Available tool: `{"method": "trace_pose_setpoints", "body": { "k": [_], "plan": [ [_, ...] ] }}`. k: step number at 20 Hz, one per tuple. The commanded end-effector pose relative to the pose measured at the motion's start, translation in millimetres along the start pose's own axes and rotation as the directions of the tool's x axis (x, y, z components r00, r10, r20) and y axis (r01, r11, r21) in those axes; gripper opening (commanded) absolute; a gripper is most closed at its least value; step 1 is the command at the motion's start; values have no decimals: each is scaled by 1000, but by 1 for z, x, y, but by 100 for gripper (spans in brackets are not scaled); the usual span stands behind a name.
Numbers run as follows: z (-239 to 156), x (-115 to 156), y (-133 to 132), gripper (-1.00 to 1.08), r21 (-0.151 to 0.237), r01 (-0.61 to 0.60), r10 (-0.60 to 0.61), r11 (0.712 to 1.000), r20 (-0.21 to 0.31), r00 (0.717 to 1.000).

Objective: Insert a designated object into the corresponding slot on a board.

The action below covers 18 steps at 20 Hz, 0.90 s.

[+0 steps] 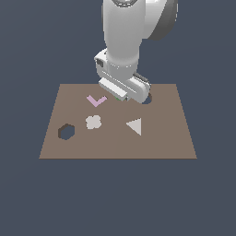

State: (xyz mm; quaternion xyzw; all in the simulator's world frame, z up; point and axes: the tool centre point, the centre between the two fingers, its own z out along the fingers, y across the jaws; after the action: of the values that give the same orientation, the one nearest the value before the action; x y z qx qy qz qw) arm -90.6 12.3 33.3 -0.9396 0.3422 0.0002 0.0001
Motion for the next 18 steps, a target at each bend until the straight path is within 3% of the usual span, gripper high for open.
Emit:
{"method": "trace_pose_setpoints", "body": {
  "k": [1, 10, 18],
  "plan": [
    [0, 0, 0, -100, 0, 0, 0, 1000, 0, 1000],
    [0, 9, 7, -100, 0, 39, -39, 999, 0, 999],
    [-1, 32, 23, -100, 0, 140, -140, 990, 0, 990]
  ]
}}
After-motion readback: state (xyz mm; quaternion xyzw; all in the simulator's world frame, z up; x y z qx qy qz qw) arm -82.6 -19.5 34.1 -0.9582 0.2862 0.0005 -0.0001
